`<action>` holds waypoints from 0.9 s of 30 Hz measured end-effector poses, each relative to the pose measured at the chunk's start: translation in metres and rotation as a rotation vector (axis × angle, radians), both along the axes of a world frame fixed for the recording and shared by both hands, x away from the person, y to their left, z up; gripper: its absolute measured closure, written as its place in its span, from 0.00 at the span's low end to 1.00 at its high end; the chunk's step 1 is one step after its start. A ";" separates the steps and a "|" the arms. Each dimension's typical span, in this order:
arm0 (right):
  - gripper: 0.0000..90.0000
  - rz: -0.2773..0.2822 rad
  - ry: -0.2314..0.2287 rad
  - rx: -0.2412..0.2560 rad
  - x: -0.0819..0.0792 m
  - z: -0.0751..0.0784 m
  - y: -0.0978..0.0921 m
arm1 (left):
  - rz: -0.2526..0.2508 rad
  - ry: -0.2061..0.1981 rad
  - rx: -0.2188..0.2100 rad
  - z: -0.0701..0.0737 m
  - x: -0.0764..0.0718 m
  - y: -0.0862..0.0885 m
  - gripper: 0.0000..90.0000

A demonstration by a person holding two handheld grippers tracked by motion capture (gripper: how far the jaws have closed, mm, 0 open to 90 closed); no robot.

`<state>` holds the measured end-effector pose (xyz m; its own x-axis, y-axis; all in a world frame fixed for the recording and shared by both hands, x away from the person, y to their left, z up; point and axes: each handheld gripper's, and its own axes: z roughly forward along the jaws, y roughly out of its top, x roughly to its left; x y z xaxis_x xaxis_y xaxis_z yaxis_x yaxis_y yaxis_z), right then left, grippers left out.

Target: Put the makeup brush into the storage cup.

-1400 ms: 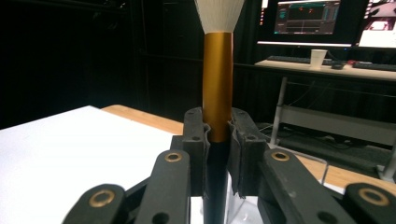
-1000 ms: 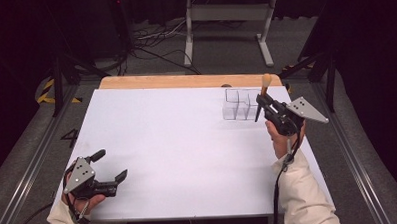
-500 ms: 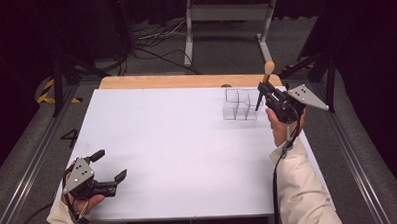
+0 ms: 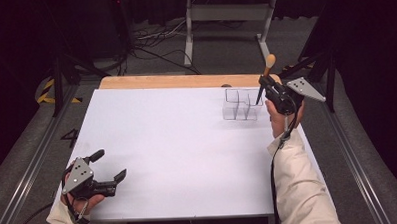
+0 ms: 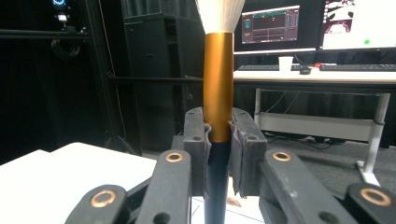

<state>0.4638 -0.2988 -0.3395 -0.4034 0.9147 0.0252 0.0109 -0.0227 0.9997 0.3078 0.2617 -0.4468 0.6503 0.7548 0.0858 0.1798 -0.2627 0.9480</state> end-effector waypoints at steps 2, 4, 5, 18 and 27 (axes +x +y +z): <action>0.88 0.001 0.000 -0.001 0.002 0.000 0.000 | 0.001 0.001 -0.001 0.000 0.000 0.000 0.06; 0.88 -0.001 0.002 -0.009 0.004 -0.001 0.001 | -0.001 0.002 -0.005 0.000 0.000 0.000 0.06; 0.88 -0.002 0.003 -0.013 0.005 -0.001 0.001 | -0.001 0.003 -0.002 0.000 0.000 0.000 0.06; 0.88 -0.032 0.027 -0.005 0.019 -0.007 -0.004 | -0.005 0.007 -0.003 0.000 0.000 0.000 0.06; 0.88 -0.046 0.036 -0.005 0.029 -0.005 -0.004 | -0.007 0.008 -0.003 0.000 0.000 0.000 0.06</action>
<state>0.4931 -0.3029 -0.3445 -0.3601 0.9323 0.0348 0.0462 -0.0195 0.9987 0.3080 0.2614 -0.4473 0.6560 0.7506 0.0787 0.1852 -0.2612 0.9474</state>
